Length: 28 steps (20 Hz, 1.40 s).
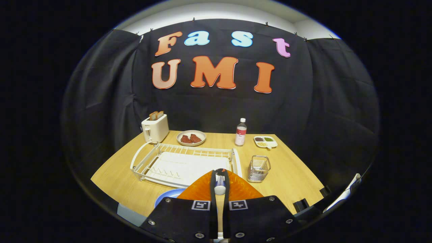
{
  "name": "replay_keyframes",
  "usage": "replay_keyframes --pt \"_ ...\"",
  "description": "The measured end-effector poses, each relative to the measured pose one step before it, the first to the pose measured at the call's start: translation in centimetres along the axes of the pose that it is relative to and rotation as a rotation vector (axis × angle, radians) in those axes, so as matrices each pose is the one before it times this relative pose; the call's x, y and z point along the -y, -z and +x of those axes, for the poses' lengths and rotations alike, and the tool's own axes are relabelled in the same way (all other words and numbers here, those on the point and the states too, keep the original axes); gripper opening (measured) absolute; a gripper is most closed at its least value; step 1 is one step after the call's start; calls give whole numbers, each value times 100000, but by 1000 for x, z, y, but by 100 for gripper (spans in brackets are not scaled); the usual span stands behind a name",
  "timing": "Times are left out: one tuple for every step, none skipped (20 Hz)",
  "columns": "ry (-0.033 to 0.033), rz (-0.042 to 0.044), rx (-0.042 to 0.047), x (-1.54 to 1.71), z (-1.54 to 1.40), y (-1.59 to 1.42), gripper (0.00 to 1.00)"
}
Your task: Take the plate from the dish rack, then take the spoon from the basket and place it into the plate.
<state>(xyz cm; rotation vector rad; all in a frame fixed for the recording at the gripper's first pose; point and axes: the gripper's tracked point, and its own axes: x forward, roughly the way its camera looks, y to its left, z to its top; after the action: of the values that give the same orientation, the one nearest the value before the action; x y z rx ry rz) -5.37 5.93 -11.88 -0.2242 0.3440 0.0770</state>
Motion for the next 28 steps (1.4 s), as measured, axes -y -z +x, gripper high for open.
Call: replay_keyframes --pt "-1763 398 130 -861 -442 345 6" --pt "-2430 662 976 -1013 -80 -208 6" --pt "-1662 281 -460 -850 -203 478 6" --pt "-1399 -558 -737 -653 -110 565 6" --pt "-1125 -178 -526 -496 -78 418 6" --pt "-1140 197 -725 -547 -76 479 6" --pt "-1313 83 -1096 -570 -82 486 6" --pt "-1146 230 -877 -466 49 419 6" --pt "-1109 43 -870 -378 -43 477 6" --pt "-652 -511 -415 -361 59 357 6" --pt "-615 -845 -1203 -229 152 595 6" --pt "-471 -609 -1401 -255 291 735 6" --pt "-876 -93 -1426 -281 379 551 6" --pt "-948 479 -1359 -349 395 637 6" --pt "-897 426 -1693 -235 323 672 6" --pt "-449 -410 -1486 -229 306 661 6" --pt "-168 -963 -1148 -89 246 603 6" --pt "-412 -1325 -1560 -193 437 585 6" --pt "-111 -989 -1180 -23 329 511 6" --pt "-215 -553 -896 -112 345 369 6" --pt "-208 214 -866 180 417 299 6" --pt "-661 263 -662 -67 369 318 6" --pt "-438 103 -297 -174 338 86 6" --pt "9 -450 -220 -20 380 193 6" --pt "-5 -877 -522 97 343 213 6" --pt "130 -795 -882 10 211 230 7" --pt "719 -201 -237 185 157 67 11" --pt "1032 -102 284 197 126 -166 13"
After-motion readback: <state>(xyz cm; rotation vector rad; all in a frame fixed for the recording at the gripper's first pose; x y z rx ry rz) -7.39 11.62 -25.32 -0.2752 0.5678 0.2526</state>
